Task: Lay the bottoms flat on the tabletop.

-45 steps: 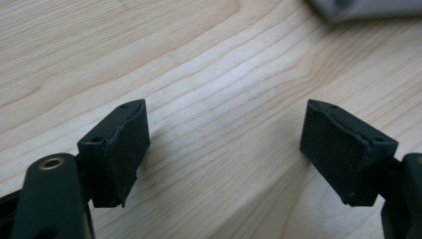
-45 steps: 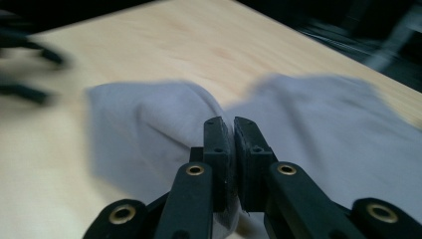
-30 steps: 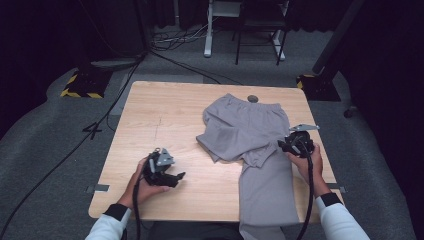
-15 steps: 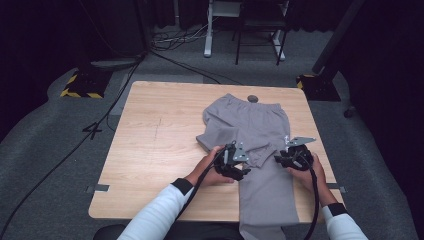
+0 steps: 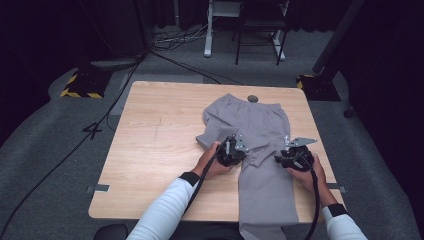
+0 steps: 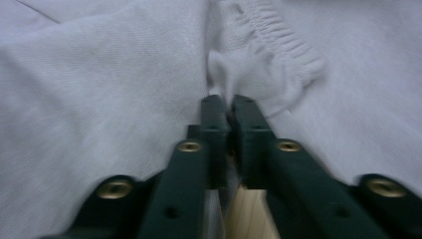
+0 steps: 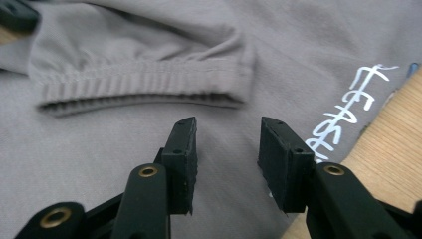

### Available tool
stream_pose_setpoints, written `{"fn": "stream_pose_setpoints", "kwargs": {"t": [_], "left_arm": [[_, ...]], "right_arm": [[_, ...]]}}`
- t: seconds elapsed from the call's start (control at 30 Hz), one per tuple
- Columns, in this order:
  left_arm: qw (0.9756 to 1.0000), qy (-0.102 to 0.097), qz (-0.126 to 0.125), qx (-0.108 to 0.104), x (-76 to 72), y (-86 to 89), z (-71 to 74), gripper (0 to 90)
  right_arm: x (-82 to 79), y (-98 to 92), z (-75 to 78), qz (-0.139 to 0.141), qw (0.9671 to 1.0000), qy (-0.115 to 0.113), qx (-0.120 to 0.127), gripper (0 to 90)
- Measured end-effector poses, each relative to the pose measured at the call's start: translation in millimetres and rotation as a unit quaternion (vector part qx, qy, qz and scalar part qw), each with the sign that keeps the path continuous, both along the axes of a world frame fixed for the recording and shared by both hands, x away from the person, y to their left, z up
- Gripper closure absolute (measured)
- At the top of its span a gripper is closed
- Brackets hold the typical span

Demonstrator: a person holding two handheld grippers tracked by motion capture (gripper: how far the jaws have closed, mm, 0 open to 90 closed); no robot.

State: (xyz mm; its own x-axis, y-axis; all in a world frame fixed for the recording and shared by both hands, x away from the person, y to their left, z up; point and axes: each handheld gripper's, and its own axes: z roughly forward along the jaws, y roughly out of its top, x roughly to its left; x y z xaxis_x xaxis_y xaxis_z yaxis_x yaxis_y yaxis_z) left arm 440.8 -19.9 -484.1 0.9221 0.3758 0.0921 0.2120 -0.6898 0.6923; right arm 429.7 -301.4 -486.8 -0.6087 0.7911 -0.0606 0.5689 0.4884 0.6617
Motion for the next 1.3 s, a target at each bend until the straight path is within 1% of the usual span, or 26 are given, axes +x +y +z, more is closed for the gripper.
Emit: {"fn": "stream_pose_setpoints", "kwargs": {"t": [0.03, 0.07, 0.1, 0.17, 0.2, 0.27, 0.33, 0.37, 0.4, 0.5, 0.57, 0.6, 0.63, 0.77, 0.8, 0.87, 0.9, 0.93, 0.97, 1.03, 1.07, 1.1, 1.17, 1.23, 1.27, 1.3], "left_arm": [[0.9998, 0.002, -0.014, -0.012, -4.0, 10.2, 7.2, 85.2], [0.9995, -0.002, -0.025, -0.019, -8.2, 20.3, 14.0, 85.2], [0.9993, -0.008, -0.028, -0.022, -13.2, 30.6, 20.6, 85.9], [0.9988, -0.005, -0.037, -0.033, -22.0, 51.1, 31.5, 86.1], [0.9979, -0.005, -0.048, -0.043, -30.1, 67.0, 38.0, 86.0], [0.9977, -0.007, -0.048, -0.049, -43.6, 92.1, 46.2, 85.9], [0.9963, 0.0, -0.06, -0.061, -59.1, 117.0, 50.8, 86.1], [0.996, 0.001, -0.066, -0.06, -67.0, 128.4, 52.2, 86.1], [0.9956, 0.003, -0.072, -0.06, -75.1, 139.5, 52.9, 86.1], [0.9941, 0.019, -0.079, -0.072, -98.5, 170.7, 53.3, 85.9], [0.9937, 0.026, -0.081, -0.072, -115.2, 186.9, 52.5, 85.5], [0.9942, 0.028, -0.08, -0.066, -123.1, 193.2, 51.3, 85.2], [0.9953, 0.027, -0.076, -0.054, -132.2, 200.5, 49.7, 84.7], [0.9959, 0.041, -0.057, -0.057, -148.4, 220.5, 40.9, 83.6], [0.9964, 0.043, -0.045, -0.057, -150.4, 224.7, 38.4, 82.1], [0.9965, 0.05, -0.024, -0.063, -151.2, 233.5, 33.9, 79.1], [0.997, 0.046, -0.01, -0.062, -150.2, 236.5, 32.7, 78.5], [0.9968, 0.04, 0.016, -0.068, -147.7, 238.0, 32.0, 71.6], [0.9952, 0.038, 0.041, -0.08, -143.7, 238.6, 31.5, 63.5], [0.9911, 0.033, 0.079, -0.102, -130.3, 233.9, 30.1, 57.1], [0.9901, 0.028, 0.101, -0.094, -122.1, 226.7, 29.1, 49.3], [0.9901, 0.025, 0.106, -0.088, -114.6, 217.8, 27.8, 47.1], [0.9915, 0.025, 0.098, -0.082, -103.4, 194.9, 26.4, 46.2], [0.9952, 0.027, 0.064, -0.07, -96.7, 167.4, 24.8, 47.5], [0.9963, 0.027, 0.05, -0.065, -94.4, 153.6, 22.6, 48.1], [0.9968, 0.037, 0.036, -0.061, -91.5, 141.8, 19.5, 50.0]], "right_arm": [[0.1, -0.6, 0.0, -0.002, 1.0, 0.0, 0.0, 58.8], [0.3, -1.7, 0.2, -0.006, 1.0, -0.003, -0.005, 58.9], [0.3, -2.2, 0.2, -0.01, 0.9999, -0.005, -0.006, 59.9], [0.4, -4.0, 0.3, -0.016, 0.9998, -0.006, -0.008, 60.7], [0.5, -4.6, 0.2, -0.016, 0.9998, -0.005, -0.008, 60.8], [0.4, -4.6, 0.4, -0.019, 0.9998, -0.004, -0.008, 61.4], [-0.2, -3.2, 0.8, -0.018, 0.9997, -0.006, -0.013, 62.6], [-0.7, -2.2, 1.1, -0.021, 0.9997, -0.005, -0.014, 62.5], [-1.0, -1.5, 1.2, -0.021, 0.9996, -0.006, -0.017, 62.6], [-2.2, 0.2, 1.7, -0.022, 0.9994, -0.009, -0.025, 62.8], [-3.7, 0.8, 2.0, -0.023, 0.9993, -0.009, -0.029, 62.8], [-4.7, 0.8, 2.0, -0.024, 0.9992, -0.009, -0.029, 62.8], [-5.8, 0.7, 2.2, -0.025, 0.9992, -0.009, -0.03, 62.8], [-11.0, 0.8, 3.3, -0.023, 0.999, -0.006, -0.038, 62.8], [-12.9, 1.7, 3.6, -0.021, 0.999, -0.005, -0.04, 62.8], [-16.9, 3.9, 4.2, -0.018, 0.9988, -0.005, -0.046, 60.8], [-18.8, 5.6, 4.6, -0.014, 0.9988, -0.003, -0.046, 58.6], [-20.8, 8.4, 5.2, -0.012, 0.9986, -0.004, -0.051, 55.8], [-22.9, 12.3, 5.9, -0.009, 0.9985, -0.007, -0.053, 55.0], [-27.6, 22.5, 9.3, 0.02, 0.999, -0.014, -0.038, 52.5], [-29.1, 29.5, 11.0, 0.032, 0.9986, -0.018, -0.037, 51.0], [-30.1, 37.7, 12.5, 0.038, 0.9982, -0.025, -0.04, 49.4], [-29.2, 54.6, 15.1, 0.057, 0.9974, -0.031, -0.031, 47.8], [-23.6, 71.6, 16.9, 0.073, 0.9965, -0.036, -0.021, 45.1], [-18.9, 79.7, 17.1, 0.077, 0.9963, -0.036, -0.009, 45.1], [-13.1, 88.1, 16.5, 0.08, 0.9962, -0.036, -0.004, 45.1]]}}
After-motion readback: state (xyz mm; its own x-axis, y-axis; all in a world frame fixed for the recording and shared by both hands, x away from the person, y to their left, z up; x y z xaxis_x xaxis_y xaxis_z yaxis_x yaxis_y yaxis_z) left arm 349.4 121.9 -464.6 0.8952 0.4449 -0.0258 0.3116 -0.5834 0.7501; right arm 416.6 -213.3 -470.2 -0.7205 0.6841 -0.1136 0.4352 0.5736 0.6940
